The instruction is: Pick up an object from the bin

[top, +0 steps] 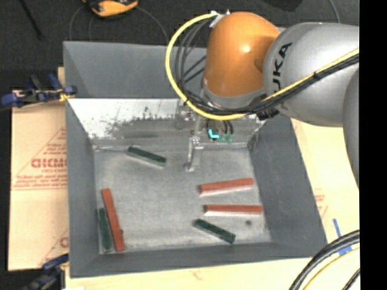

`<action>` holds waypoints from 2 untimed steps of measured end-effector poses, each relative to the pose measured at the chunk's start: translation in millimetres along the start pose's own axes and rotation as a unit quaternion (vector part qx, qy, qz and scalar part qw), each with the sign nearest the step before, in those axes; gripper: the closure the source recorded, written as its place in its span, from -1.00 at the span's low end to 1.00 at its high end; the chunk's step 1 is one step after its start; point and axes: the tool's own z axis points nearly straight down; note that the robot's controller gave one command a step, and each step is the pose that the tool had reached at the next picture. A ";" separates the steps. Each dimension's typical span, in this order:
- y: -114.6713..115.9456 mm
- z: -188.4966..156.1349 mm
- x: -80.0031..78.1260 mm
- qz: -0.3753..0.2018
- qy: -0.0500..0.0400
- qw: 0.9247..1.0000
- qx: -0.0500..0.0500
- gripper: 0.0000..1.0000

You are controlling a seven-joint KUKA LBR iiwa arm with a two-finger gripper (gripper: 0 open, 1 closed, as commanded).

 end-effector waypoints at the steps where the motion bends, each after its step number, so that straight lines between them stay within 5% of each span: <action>1: -0.3 -4.9 -1.4 0.001 -0.004 1.000 0.000 -1.00; 2: 14.2 47.5 -7.4 -0.016 -0.007 1.000 0.000 -1.00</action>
Offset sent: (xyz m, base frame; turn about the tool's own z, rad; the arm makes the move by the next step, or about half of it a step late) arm 0.0116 0.0447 -0.1543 -0.1046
